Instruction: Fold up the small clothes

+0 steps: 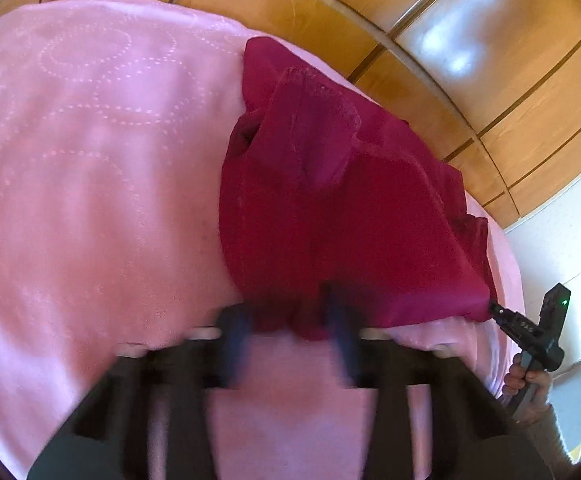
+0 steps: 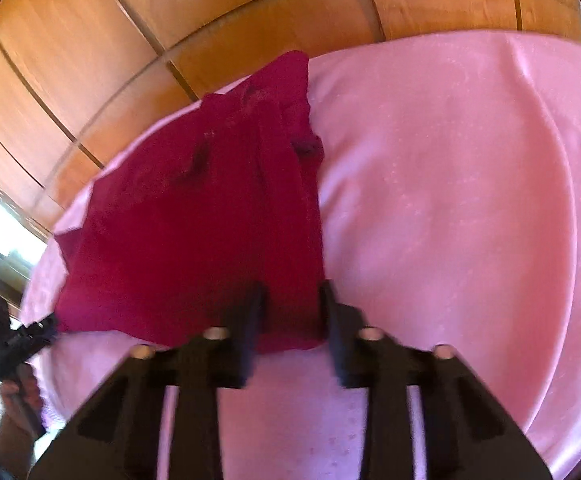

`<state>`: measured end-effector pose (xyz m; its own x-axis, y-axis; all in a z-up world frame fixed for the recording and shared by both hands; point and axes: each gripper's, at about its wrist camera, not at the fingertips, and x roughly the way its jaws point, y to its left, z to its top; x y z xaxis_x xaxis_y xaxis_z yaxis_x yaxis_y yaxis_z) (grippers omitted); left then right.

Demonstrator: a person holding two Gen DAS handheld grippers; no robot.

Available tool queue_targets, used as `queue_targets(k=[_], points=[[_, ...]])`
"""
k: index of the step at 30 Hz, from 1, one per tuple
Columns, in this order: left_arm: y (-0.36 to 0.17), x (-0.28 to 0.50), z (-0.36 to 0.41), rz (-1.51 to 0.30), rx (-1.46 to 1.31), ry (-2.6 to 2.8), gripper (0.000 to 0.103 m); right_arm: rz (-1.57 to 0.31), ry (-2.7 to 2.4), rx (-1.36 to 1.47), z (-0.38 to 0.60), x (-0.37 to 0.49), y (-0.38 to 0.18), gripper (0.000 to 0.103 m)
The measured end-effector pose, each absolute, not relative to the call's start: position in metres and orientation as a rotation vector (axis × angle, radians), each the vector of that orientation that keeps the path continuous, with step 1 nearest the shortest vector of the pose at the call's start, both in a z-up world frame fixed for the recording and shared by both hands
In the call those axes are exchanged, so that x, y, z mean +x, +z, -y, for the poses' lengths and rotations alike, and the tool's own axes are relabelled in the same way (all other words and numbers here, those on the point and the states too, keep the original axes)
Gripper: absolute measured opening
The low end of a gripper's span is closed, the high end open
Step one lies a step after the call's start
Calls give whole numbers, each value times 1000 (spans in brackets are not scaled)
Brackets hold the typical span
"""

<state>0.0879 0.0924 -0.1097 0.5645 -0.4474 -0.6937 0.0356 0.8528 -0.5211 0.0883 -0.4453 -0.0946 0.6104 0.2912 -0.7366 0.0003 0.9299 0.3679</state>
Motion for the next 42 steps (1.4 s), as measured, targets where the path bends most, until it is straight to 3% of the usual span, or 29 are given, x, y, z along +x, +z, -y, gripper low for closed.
queue_targets(k=[2,5,18,21,22,23,25,26,27,28,35,37,42], points=[[-103,85,-92,-920,-452,-292,19,-885,166,380,449,87,-89,10],[-96,75,-93,-909,-420,-300,18,-835,185,378,452,74,-71,9],[-97,-20,-105,-950,-444,-306,17,-914,245,368,445,-20,-64,9],[-97,-32,-95,-965,-382,-254,20,-961,239,377,443,-32,-76,9],[-94,-31,-91,-961,-352,-224,26,-968,235,377,441,-30,-80,10],[-89,-28,-87,-957,-313,-182,42,-974,229,375,439,-27,-82,11],[-80,-24,-81,-929,-239,-118,63,-976,214,350,435,-19,-80,17],[-74,-23,-80,-897,-214,-98,73,-970,193,329,433,-14,-78,32],[-69,-23,-79,-868,-194,-80,76,-964,177,317,432,-10,-75,53],[-64,-20,-78,-848,-172,-57,78,-944,155,305,435,-8,-71,58],[-58,5,-71,-823,-15,99,84,-860,116,238,418,14,-54,77],[-56,7,-69,-809,-27,113,92,-853,126,236,408,21,-54,78],[-57,10,-65,-798,-17,128,93,-859,166,164,382,26,-61,84]])
